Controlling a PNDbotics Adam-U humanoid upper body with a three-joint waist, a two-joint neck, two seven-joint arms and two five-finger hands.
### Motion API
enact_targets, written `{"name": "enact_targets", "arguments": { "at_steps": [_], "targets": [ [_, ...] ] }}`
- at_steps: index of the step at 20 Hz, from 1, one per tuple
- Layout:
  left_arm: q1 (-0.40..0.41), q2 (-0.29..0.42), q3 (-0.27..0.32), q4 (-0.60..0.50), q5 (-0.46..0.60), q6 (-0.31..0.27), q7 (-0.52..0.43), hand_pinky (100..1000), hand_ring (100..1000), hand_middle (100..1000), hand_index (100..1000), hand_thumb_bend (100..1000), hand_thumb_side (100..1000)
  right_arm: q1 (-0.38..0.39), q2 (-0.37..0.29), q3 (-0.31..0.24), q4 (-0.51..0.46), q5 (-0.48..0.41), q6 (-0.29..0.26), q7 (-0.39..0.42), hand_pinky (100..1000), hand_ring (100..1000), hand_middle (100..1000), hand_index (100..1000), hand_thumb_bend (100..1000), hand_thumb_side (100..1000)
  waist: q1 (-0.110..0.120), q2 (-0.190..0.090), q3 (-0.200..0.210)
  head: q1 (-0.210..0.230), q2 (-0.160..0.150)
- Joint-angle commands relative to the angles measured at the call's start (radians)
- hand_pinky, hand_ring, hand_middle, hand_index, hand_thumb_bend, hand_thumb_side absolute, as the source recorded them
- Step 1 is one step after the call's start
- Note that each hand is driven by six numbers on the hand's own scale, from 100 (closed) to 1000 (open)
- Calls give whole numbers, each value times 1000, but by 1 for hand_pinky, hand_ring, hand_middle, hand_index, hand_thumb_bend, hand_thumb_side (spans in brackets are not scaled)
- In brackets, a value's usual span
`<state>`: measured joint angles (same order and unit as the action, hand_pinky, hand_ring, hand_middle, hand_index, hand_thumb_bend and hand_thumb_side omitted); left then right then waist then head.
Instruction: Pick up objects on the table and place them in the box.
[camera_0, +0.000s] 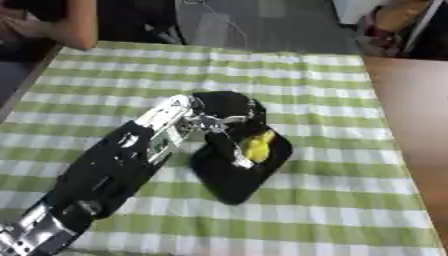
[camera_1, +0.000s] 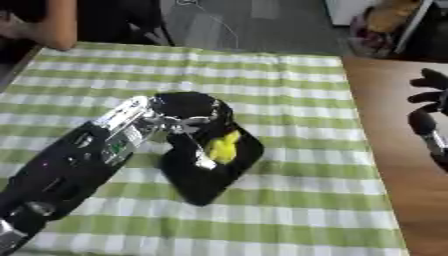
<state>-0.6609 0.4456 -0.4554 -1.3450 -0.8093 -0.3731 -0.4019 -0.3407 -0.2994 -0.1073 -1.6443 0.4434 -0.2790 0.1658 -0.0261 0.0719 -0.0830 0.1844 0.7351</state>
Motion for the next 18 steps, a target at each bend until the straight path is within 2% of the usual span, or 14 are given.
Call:
{"name": "enact_targets", "arguments": {
  "at_steps": [1,2,3,4,5,6,18],
  "targets": [
    [-14,9,17,-10,-6,-3,3,665,680,744,738,649,716,-14,-21,-3,-14,-3,0,0,590,687,775,940,676,957,-1,-11,0,7,-8],
    [-15,10,19,-12,-6,-4,4,690,712,766,752,711,740,-14,-21,-3,-14,-3,0,0,590,687,775,940,676,957,-1,-11,0,7,-8],
    [-15,12,20,-14,-4,-4,6,690,712,766,752,711,740,-14,-21,-3,-14,-3,0,0,590,687,775,940,676,957,-1,-11,0,7,-8],
    [-16,15,23,-18,0,-4,7,723,754,791,785,872,792,-14,-21,-4,-14,-3,0,-1,590,687,775,940,676,959,-1,-11,0,7,-8],
    [-16,19,26,-23,5,-3,8,723,754,791,785,872,792,-14,-21,-4,-14,-3,0,-1,590,687,775,940,676,959,-1,-11,0,7,-9],
    [-18,25,31,-29,11,-2,8,751,785,818,812,1000,824,-14,-22,-4,-14,-3,0,-2,590,688,775,941,676,959,-1,-12,1,7,-8],
    [-8,77,79,-103,39,43,21,792,809,839,834,1000,861,-13,-25,-7,-13,0,2,-5,591,688,775,940,678,958,-3,-14,7,3,-12]
  ]
}}
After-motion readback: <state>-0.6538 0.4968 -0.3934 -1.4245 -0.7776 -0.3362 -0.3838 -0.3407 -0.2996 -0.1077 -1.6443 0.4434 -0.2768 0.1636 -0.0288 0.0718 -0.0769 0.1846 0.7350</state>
